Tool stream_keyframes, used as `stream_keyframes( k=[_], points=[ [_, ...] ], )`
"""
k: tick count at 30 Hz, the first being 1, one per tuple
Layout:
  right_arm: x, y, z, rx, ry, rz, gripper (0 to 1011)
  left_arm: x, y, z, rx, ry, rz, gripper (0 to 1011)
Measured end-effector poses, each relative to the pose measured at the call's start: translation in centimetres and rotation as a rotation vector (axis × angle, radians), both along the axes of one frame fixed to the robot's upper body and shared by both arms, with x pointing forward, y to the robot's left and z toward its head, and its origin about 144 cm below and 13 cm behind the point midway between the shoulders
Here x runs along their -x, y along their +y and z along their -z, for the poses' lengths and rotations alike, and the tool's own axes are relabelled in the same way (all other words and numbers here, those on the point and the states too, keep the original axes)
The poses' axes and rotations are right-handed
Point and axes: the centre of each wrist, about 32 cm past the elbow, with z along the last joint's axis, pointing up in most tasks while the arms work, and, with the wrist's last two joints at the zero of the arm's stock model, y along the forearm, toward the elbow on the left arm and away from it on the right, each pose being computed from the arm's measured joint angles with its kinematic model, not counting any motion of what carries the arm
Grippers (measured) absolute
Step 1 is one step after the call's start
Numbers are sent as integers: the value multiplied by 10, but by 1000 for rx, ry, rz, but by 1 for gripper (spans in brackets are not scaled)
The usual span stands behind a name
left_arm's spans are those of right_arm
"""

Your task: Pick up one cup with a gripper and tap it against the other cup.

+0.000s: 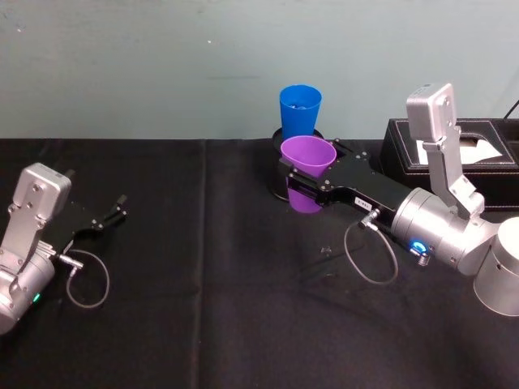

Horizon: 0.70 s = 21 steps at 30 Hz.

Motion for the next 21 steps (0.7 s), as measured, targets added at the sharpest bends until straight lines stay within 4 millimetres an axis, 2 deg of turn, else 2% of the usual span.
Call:
stream_keyframes(
  k=[21],
  points=[
    [0,1,0,1,0,-1,730,0,0,0,0,0,0,1000]
  ],
)
